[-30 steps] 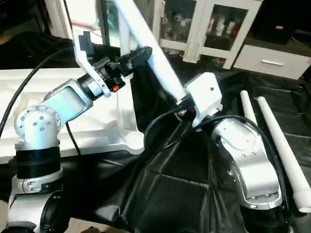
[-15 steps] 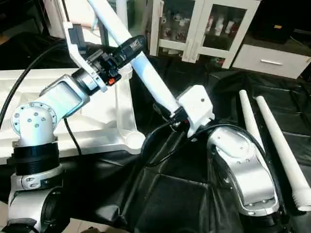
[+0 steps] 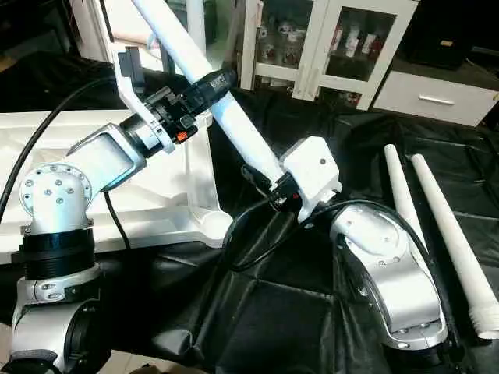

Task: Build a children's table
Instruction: Pick table leg

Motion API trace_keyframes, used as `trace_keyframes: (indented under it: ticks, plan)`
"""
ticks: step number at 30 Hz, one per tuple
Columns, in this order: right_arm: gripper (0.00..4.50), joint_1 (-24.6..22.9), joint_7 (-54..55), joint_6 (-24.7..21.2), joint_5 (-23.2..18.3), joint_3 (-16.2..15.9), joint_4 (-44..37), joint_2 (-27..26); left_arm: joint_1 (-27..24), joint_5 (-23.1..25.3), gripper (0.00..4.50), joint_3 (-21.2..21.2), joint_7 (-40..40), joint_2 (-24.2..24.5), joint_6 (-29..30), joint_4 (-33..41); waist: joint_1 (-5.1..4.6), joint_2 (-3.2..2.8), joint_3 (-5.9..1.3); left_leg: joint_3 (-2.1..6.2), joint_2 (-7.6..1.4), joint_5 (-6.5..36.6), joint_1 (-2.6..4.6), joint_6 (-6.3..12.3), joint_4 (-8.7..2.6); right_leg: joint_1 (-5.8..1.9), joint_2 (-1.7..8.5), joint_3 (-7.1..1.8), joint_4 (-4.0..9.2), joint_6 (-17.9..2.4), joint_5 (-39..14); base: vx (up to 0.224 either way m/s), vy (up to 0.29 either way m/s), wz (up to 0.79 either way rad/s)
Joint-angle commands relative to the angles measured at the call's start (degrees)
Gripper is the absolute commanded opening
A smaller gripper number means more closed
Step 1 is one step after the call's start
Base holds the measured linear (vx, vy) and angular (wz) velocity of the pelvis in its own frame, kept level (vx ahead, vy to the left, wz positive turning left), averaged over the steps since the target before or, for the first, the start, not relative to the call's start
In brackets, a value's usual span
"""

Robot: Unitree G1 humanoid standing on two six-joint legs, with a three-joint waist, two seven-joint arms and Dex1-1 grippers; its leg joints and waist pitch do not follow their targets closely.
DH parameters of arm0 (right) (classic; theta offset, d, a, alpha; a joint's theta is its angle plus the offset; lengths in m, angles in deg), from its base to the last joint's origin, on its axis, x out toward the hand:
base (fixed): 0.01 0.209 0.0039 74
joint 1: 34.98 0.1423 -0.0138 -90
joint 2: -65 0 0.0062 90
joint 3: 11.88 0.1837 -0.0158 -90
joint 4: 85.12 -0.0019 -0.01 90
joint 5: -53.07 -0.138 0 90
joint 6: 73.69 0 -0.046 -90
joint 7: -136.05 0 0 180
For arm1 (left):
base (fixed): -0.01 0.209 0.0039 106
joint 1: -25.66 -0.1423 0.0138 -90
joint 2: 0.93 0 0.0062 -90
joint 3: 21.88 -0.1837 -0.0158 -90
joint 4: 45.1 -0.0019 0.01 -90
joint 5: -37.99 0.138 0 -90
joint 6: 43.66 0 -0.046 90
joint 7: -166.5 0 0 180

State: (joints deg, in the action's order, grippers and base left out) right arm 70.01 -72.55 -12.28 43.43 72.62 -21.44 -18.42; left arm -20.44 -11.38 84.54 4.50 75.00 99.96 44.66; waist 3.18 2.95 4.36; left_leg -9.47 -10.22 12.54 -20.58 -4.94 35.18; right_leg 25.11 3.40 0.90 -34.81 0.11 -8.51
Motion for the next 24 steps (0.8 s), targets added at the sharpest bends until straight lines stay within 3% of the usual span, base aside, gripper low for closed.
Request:
trace_keyframes:
  ticks: [1,10,12,13,18,19,22,24]
  plan:
    - [1.87,-0.6,-0.2,0.4,-0.6,0.1,-1.3,0.0,1.1,-0.6,2.63,-1.0,0.1,0.3,0.9,0.1,0.04,-0.49,-3.93,0.23,-1.25,7.1,-0.32,1.71,-4.01,-3.93,2.46,-1.54,3.93,-8.6,-14.4,0.0,0.0,0.0]
    - [1.87,-0.5,0.0,0.8,-0.5,0.0,-1.2,-0.1,1.4,-1.0,2.04,-0.9,0.3,1.1,1.0,-0.4,0.05,-0.68,-3.97,0.27,-1.27,7.4,-0.22,1.44,-4.03,-3.93,2.46,-1.51,3.93,-8.7,-14.7,0.0,0.0,0.0]
    - [1.87,-0.4,0.0,0.8,-0.6,0.1,-1.1,-0.2,1.4,-1.0,1.93,-1.0,0.5,1.3,0.9,-0.4,0.09,-0.63,-4.02,0.25,-1.28,7.0,-0.23,1.54,-3.98,-3.97,2.48,-1.53,3.84,-9.1,-14.0,0.0,0.0,0.0]
    - [1.87,-0.4,0.1,0.9,-0.6,0.1,-1.1,-0.3,1.4,-0.9,1.9,-0.9,0.4,1.5,0.5,-0.4,0.05,-0.19,-4.14,0.21,-1.27,6.8,-0.29,1.67,-3.93,-4.08,2.46,-1.52,3.82,-9.1,-13.8,0.0,0.0,0.0]
    - [1.87,-0.4,0.0,1.2,-0.6,-0.1,-0.9,-0.4,1.4,-1.0,1.84,-0.7,0.1,1.6,0.0,-0.2,0.25,-0.12,-4.2,0.17,-1.26,6.1,-0.32,1.94,-3.84,-4.09,2.58,-1.55,3.73,-8.8,-14.5,0.0,0.0,0.0]
    - [2.43,-0.1,0.1,1.5,-1.5,0.5,-0.4,-1.4,1.5,-1.0,1.83,-0.5,0.0,1.7,-0.1,-0.1,0.23,0.15,-4.23,0.12,-1.25,6.0,-0.35,2.02,-3.81,-4.1,2.59,-1.56,3.78,-8.7,-14.6,0.0,0.0,0.0]
    - [2.63,0.1,-0.3,0.5,-4.0,1.5,-0.2,-2.6,1.6,-0.9,1.82,-0.4,0.1,2.0,-0.3,0.0,0.23,-0.08,-4.31,0.17,-1.3,6.1,-0.24,2.23,-3.78,-3.95,2.63,-1.52,3.68,-8.6,-15.0,0.0,0.0,0.0]
    - [2.91,0.7,-0.3,-1.2,-7.7,3.8,-0.8,-4.1,1.8,-0.6,1.82,-0.4,0.4,2.6,-0.5,-0.4,0.32,-0.15,-4.34,0.16,-1.28,5.8,-0.25,2.11,-3.78,-3.98,2.58,-1.51,3.62,-8.6,-14.5,0.0,0.0,0.0]
